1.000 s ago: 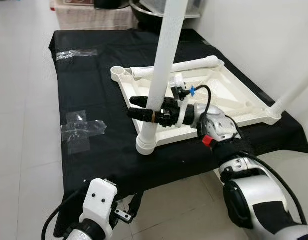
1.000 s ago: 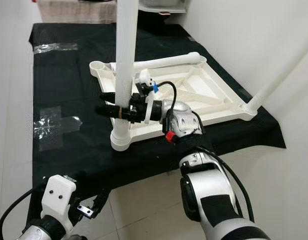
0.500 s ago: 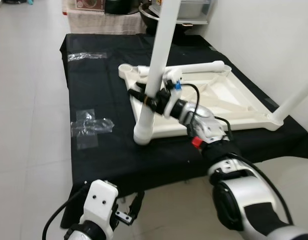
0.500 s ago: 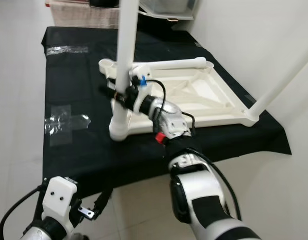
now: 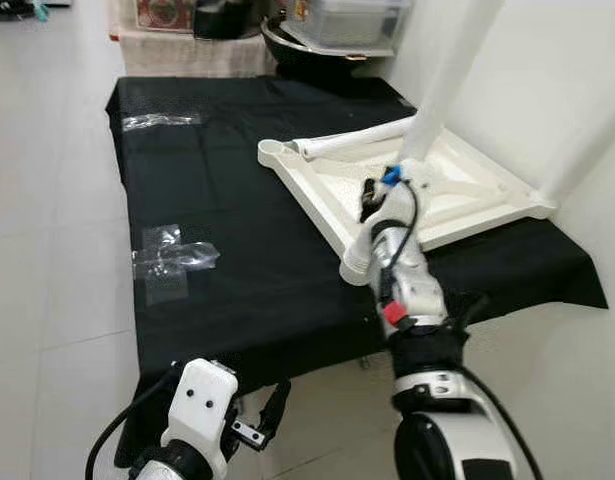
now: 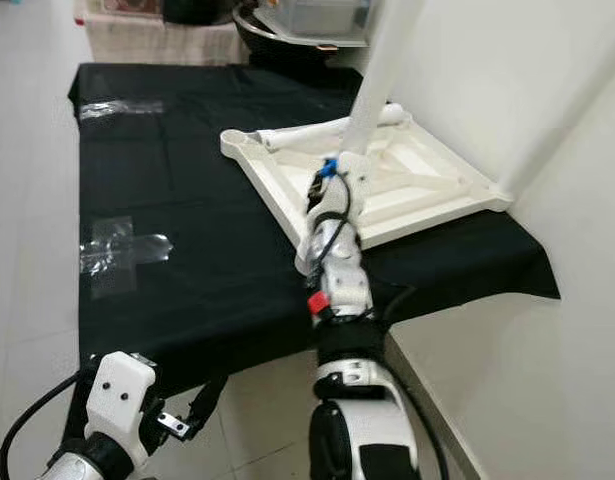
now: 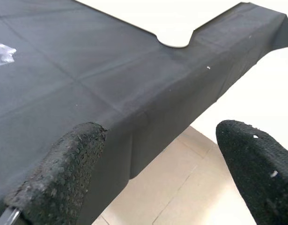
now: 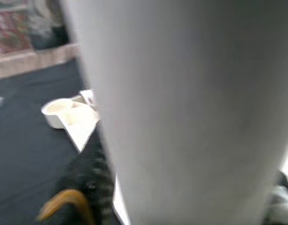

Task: Building children table

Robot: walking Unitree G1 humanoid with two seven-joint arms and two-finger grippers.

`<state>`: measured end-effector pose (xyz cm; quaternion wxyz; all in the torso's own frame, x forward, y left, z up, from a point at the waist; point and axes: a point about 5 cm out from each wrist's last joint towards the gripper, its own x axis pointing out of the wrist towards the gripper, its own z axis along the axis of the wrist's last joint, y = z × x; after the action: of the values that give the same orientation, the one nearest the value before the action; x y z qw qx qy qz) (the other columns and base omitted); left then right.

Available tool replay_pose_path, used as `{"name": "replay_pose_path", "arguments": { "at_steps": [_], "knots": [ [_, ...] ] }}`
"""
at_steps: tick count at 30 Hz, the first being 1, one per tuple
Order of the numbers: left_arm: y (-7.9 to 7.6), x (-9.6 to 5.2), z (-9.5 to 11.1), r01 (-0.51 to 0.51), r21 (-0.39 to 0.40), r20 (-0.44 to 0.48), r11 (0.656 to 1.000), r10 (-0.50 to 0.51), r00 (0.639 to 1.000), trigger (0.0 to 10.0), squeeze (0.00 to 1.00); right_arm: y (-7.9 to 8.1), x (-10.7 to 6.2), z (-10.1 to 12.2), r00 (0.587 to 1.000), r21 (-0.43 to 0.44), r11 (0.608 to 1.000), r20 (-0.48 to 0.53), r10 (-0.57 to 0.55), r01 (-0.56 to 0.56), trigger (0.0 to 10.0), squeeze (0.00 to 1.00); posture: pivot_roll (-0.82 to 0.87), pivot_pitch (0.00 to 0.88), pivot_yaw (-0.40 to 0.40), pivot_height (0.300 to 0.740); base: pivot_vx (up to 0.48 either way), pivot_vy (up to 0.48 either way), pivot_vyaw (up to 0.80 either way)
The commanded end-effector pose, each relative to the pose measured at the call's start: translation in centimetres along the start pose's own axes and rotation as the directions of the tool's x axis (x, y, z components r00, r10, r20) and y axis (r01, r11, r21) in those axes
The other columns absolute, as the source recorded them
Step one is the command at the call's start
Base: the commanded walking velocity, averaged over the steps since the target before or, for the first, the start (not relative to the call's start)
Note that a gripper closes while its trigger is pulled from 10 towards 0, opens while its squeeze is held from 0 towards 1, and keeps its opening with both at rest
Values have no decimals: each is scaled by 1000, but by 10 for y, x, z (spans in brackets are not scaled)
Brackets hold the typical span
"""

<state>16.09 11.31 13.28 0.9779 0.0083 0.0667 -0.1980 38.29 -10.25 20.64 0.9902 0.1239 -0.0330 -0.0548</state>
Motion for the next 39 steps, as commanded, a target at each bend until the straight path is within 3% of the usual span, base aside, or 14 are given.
{"name": "replay_pose_path", "arguments": {
  "at_steps": [1,2,7,17,19,20,21,22,23,28,34,35,38,39],
  "knots": [
    [-1,0,-4,10,-9,-23,1000,-10,1000,10000,0,8,-1,1,998,23,998,26,49,-50,10000,1000,166,111,-161,740,0,0,0],
    [-1,0,-4,10,-10,-24,1000,-10,1000,10000,0,9,2,6,992,48,992,54,110,-112,10000,0,167,112,-163,740,0,0,0],
    [-1,0,-4,10,-12,-23,1000,-10,1000,10000,0,-5,10,21,966,33,973,131,223,-229,10000,0,164,112,-162,740,0,0,0],
    [-2,1,-4,12,-14,-20,1000,-12,1000,10000,0,-28,16,39,750,-3,752,67,658,-659,10000,0,166,114,-166,740,0,0,0],
    [-2,1,-4,11,-14,-19,1000,-11,1000,10000,0,-28,2,34,468,27,469,-21,883,-883,10000,0,170,113,-171,740,0,0,0],
    [-2,1,-4,11,-14,-19,1000,-11,1000,10000,0,-28,2,34,468,27,469,-21,883,-883,10000,0,170,113,-171,740,0,0,0],
    [-2,1,-4,11,-14,-18,1000,-11,1000,10000,0,-25,-7,31,318,55,321,-59,946,-945,10000,0,174,113,-172,740,0,0,0],
    [-2,1,-4,11,-14,-18,1000,-11,1000,10000,0,-25,-7,31,318,55,321,-59,946,-945,10000,0,174,113,-172,740,0,0,0],
    [-3,1,-4,10,-14,-19,1000,-10,1000,10000,0,-21,-13,29,214,84,220,-76,974,-972,10000,0,176,113,-173,740,0,0,0],
    [-3,0,-4,12,-16,-18,1000,-13,1000,10000,0,1,-22,21,-11,106,3,-134,991,-994,10000,0,181,102,-174,740,0,0,0],
    [-4,0,-5,13,-18,-20,1000,-13,1000,10000,0,10,-23,17,-64,99,-49,-162,985,-994,10000,0,183,96,-177,740,0,0,0],
    [-4,0,-6,13,-18,-21,1000,-13,1000,10000,0,12,-21,16,-45,98,-29,-167,985,-995,0,0,182,91,-176,740,0,0,0],
    [-5,-1,-6,13,-18,-21,1000,-14,1000,10000,0,13,-20,16,-19,86,-6,-152,988,-996,0,0,184,88,-178,740,0,0,0],
    [-5,-1,-6,14,-19,-21,1000,-14,1000,10000,0,14,-17,16,62,56,69,-129,990,-996,0,0,181,86,-177,740,0,0,0]
  ]
}}
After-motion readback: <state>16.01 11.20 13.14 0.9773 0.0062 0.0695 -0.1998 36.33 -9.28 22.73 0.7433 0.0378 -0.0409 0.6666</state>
